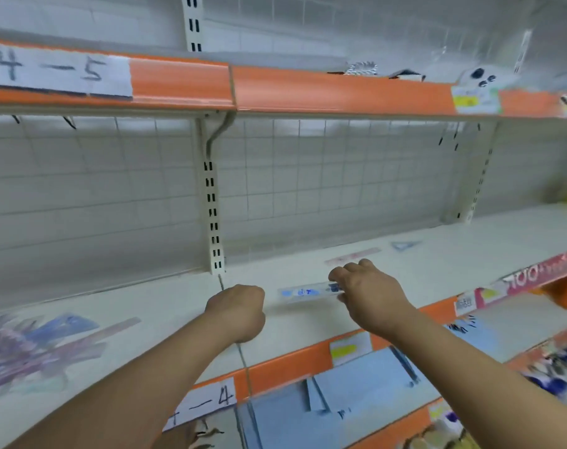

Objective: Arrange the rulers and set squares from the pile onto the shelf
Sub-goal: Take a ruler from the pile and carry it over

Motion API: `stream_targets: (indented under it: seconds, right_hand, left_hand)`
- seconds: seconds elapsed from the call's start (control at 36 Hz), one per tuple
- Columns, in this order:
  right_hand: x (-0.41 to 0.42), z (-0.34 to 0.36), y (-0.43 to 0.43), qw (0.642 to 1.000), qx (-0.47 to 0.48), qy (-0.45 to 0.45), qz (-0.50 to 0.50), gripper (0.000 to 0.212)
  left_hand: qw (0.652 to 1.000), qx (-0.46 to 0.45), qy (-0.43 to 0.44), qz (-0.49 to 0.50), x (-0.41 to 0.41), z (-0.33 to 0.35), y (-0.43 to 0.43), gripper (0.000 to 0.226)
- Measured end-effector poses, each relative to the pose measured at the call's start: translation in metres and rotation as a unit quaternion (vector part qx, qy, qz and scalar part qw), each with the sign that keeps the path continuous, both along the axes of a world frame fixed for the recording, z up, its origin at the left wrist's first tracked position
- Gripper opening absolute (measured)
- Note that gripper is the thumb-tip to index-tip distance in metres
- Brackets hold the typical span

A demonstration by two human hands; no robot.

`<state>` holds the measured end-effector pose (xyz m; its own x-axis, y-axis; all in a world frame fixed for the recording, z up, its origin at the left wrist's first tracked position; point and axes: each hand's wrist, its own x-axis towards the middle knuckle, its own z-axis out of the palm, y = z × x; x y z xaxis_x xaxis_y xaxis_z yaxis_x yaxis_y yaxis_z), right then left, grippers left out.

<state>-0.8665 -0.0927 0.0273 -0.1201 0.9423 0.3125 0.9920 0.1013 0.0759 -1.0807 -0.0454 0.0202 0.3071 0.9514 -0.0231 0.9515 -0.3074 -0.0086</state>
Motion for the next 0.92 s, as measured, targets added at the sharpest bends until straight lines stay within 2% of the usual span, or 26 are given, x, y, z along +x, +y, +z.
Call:
stream_targets:
  seconds: [0.33, 0.56, 0.92]
  right_hand:
    - [0.142, -0.009, -0.007, 1.000, -0.009, -0.014, -0.006, 0.033]
    - [0.184, -0.016, 0.013, 1.000, -0.024, 0.002, -0.011, 0.031]
    - [0.241, -0.016, 0.081, 0.998, -0.026, -0.014, -0.047, 0.034]
  left_hand:
    - [1.000, 0.002, -0.008, -0.003, 0.137, -0.006, -0.010, 0.020]
    - [1.000, -0.018, 0.022, -0.002, 0.180, -0.007, 0.009, 0.020]
    - [0.999, -0.008, 0.019, -0.025, 0.228, -0.008, 0.096, 0.020]
